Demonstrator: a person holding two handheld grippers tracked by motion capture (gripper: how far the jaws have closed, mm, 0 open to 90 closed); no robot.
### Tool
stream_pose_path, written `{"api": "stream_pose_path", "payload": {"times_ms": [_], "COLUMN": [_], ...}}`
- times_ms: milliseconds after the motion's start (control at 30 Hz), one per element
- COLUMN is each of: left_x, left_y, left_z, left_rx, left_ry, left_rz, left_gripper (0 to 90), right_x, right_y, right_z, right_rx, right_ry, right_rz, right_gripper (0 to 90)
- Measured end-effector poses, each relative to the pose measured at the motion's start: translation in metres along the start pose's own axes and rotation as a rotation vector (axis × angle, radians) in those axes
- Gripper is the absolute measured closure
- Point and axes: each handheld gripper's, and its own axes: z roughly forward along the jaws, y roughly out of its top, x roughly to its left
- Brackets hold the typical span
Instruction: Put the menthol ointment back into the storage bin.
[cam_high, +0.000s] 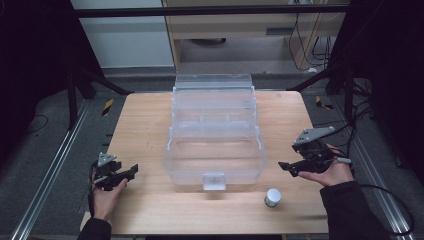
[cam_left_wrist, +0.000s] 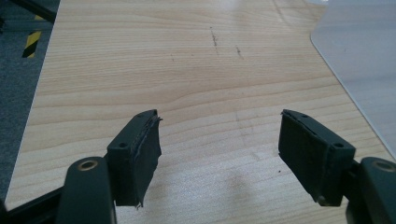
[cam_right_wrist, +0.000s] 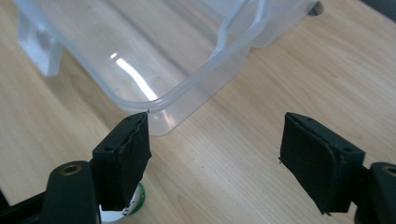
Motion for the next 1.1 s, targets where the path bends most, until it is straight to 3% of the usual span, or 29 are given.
{"api": "stream_pose_path", "payload": {"times_ms": [467,833,1100], "left_x": [-0.001,-0.002,-0.002], "left_y": [0.0,0.0,0.0], "left_z": [0.001,0.001,0.001], "left_rx": [0.011,0.015,0.016], "left_ry": [0.002,0.003,0.003], "left_rz": [0.013,0.016,0.017], "left_gripper": [28.9,28.9,28.9], "right_x": [0.019,0.031,0.037], "right_y": [0.004,0.0,-0.004], "right_z": [0.012,0.023,0.031], "right_rx": [0.152,0.229,0.275], "right_ry": [0.081,0.119,0.154], "right_rz": [-0.127,-0.217,-0.252], "right_gripper": [27.3,28.2,31.0]}}
